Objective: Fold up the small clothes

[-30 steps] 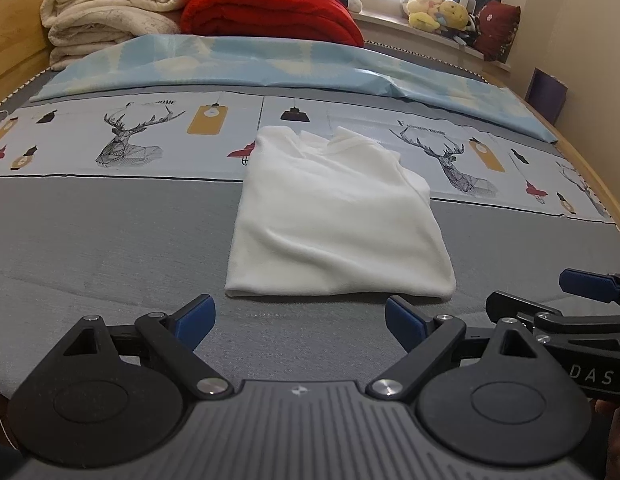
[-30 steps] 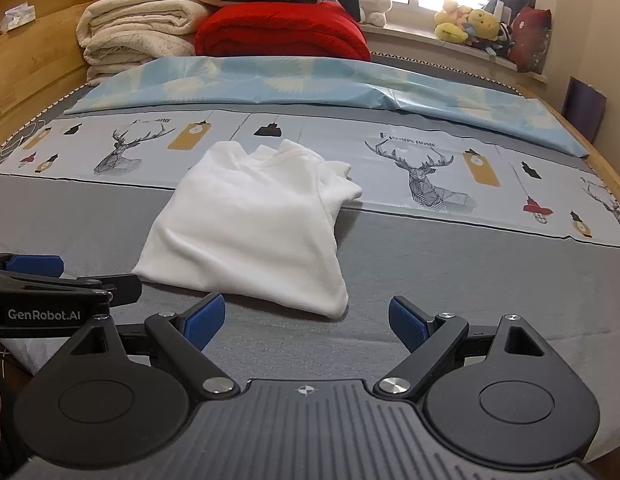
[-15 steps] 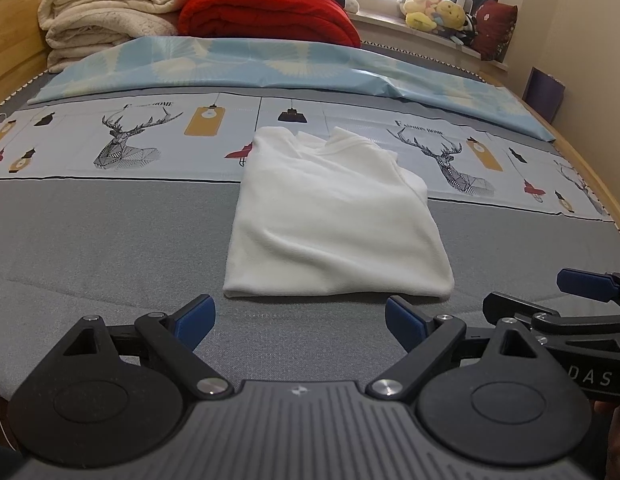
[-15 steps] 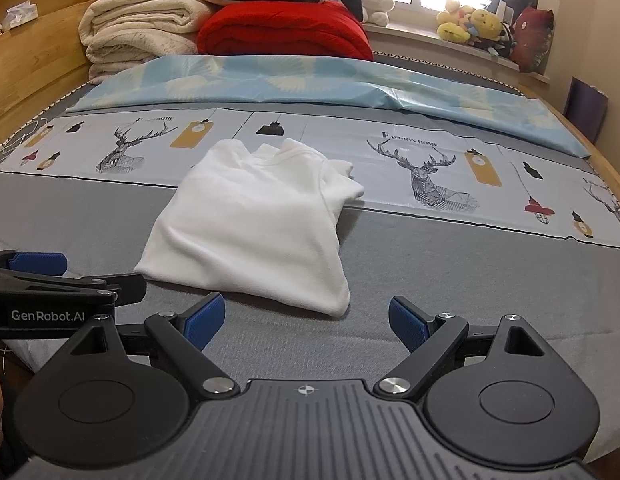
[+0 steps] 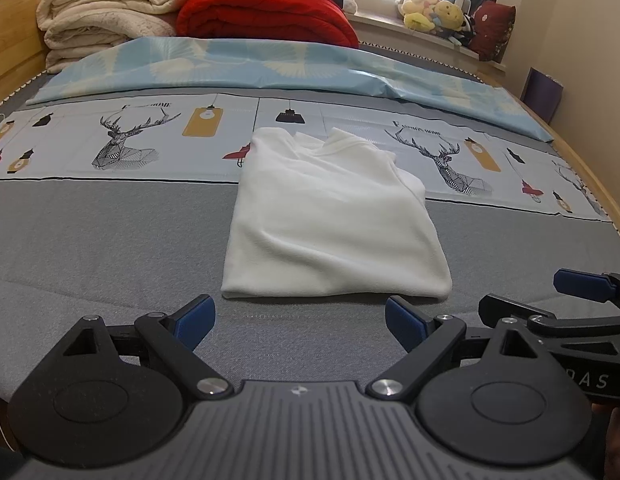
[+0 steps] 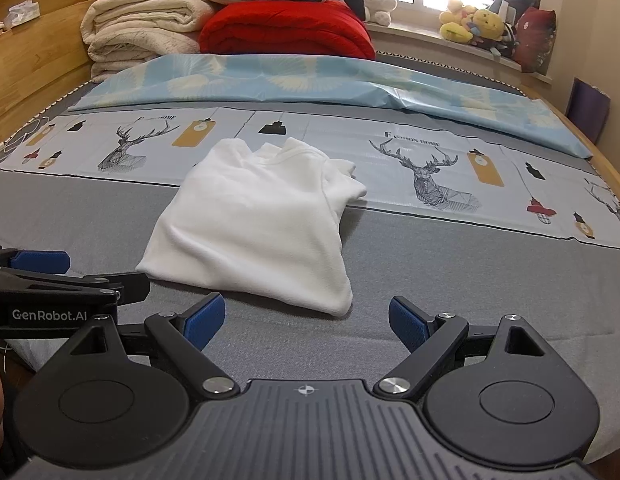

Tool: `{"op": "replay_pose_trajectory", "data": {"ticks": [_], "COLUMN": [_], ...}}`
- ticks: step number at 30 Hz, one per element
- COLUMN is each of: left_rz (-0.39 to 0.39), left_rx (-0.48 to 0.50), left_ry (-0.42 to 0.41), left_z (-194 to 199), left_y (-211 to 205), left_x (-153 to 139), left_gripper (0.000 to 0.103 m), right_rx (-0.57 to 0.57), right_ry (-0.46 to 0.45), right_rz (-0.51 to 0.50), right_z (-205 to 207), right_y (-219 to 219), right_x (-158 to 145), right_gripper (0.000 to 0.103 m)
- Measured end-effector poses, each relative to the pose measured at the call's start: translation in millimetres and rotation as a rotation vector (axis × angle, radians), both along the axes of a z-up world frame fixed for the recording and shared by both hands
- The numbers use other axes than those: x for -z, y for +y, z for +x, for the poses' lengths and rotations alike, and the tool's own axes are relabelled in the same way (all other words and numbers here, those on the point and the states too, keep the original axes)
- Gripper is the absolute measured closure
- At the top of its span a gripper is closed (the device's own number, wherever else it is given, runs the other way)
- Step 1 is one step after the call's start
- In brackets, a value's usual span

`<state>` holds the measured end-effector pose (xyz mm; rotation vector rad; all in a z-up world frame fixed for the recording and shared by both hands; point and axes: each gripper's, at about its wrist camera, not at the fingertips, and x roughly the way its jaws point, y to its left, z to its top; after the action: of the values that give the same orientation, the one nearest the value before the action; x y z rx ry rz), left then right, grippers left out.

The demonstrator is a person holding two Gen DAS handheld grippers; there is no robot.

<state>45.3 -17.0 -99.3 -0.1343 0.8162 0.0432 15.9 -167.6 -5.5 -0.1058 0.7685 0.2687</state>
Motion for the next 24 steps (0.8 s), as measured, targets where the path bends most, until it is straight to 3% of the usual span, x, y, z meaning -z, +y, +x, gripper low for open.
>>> {"op": "replay_pose_trajectory", "data": {"ticks": [24], "left_rz": [-0.004], "left_rx": [0.002], "left_ry": [-0.009], "left_z": [-1.7], "left_y": [-2.8], "left_x": [-1.5], "left_gripper": [0.008], "right_rx": [-0.006], "right_ry": [0.003], "right_rz": [-0.002], "right_z": [-0.5], "right_y": [0.0], "right_x": [0.7], "right_gripper": [0.013]}}
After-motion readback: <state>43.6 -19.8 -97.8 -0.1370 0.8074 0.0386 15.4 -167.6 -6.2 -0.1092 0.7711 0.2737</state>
